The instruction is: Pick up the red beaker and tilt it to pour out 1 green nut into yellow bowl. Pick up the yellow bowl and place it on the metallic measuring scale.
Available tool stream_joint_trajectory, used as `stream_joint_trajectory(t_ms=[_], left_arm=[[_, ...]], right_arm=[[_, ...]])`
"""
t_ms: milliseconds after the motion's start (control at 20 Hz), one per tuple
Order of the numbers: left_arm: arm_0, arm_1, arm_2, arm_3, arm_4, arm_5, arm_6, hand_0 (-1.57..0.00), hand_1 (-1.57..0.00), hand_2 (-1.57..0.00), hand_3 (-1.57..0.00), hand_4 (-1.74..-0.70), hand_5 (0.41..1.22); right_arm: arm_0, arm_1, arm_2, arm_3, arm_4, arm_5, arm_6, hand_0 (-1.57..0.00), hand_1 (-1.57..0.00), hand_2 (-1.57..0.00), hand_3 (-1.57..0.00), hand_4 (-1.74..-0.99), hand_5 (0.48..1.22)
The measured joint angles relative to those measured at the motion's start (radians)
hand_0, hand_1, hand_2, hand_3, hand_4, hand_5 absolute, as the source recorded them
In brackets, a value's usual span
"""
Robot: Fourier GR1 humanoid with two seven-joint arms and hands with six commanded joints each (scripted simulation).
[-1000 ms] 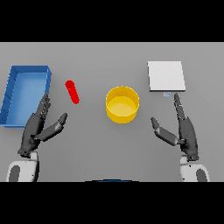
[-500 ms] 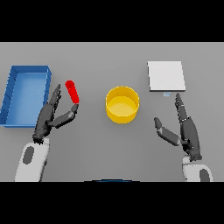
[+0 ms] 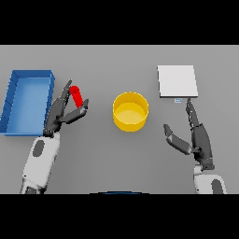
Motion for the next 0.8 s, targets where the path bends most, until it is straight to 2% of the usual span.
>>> stream_joint_trajectory(t_ms=[100, 200, 400, 450, 500, 650, 700, 750, 800], left_arm=[[-0.047, 0.004, 0.006, 0.053, -0.009, 0.004, 0.001, 0.00, 0.00, 0.00, 0.00, -1.30, 0.690], [-0.072, -0.004, 0.013, 0.082, -0.006, 0.009, -0.003, 0.00, 0.00, 0.00, 0.00, -1.29, 0.684], [-0.147, 0.009, 0.041, 0.162, 0.002, 0.004, 0.000, 0.00, 0.00, 0.00, 0.00, -1.30, 0.686], [-0.151, 0.002, 0.039, 0.179, 0.003, -0.001, -0.016, 0.00, 0.00, 0.00, 0.00, -1.31, 0.688], [-0.160, -0.005, 0.045, 0.200, 0.006, 0.002, -0.031, 0.00, 0.00, 0.00, 0.00, -1.32, 0.692], [-0.170, -0.017, 0.054, 0.239, 0.014, 0.001, -0.085, 0.00, 0.00, 0.00, 0.00, -1.35, 0.704], [-0.190, -0.021, 0.066, 0.252, 0.023, 0.006, -0.080, 0.00, -0.03, -0.07, -0.03, -1.38, 0.724], [-0.195, -0.026, 0.078, 0.255, 0.033, 0.014, -0.097, -0.12, -0.15, -0.18, -0.12, -1.41, 0.750], [-0.199, -0.037, 0.088, 0.270, 0.042, 0.024, -0.101, -0.29, -0.33, -0.36, -0.29, -1.45, 0.783]], right_arm=[[0.018, -0.001, 0.005, -0.016, 0.002, 0.003, -0.009, 0.00, 0.00, 0.00, 0.00, -1.271, 0.646], [0.004, -0.012, -0.006, -0.007, 0.001, 0.002, 0.026, 0.00, 0.00, 0.00, 0.00, -1.269, 0.643], [0.006, 0.006, 0.001, -0.008, -0.001, -0.003, 0.025, 0.00, 0.00, 0.00, 0.00, -1.268, 0.639], [-0.011, 0.000, -0.009, 0.004, -0.010, 0.000, 0.041, 0.00, 0.00, 0.00, 0.00, -1.269, 0.640], [0.000, -0.001, -0.005, -0.005, -0.013, 0.007, 0.019, 0.00, 0.00, 0.00, 0.00, -1.264, 0.640], [-0.003, -0.011, -0.013, -0.014, -0.012, 0.003, 0.044, 0.00, 0.00, 0.00, 0.00, -1.261, 0.641], [-0.005, -0.015, -0.016, -0.004, -0.012, 0.006, 0.049, 0.00, 0.00, 0.00, 0.00, -1.259, 0.642], [0.007, -0.005, -0.003, -0.008, -0.004, 0.004, 0.026, 0.00, 0.00, 0.00, 0.00, -1.260, 0.642], [0.004, -0.001, 0.000, -0.014, -0.003, 0.002, 0.035, 0.00, 0.00, 0.00, 0.00, -1.258, 0.644]])
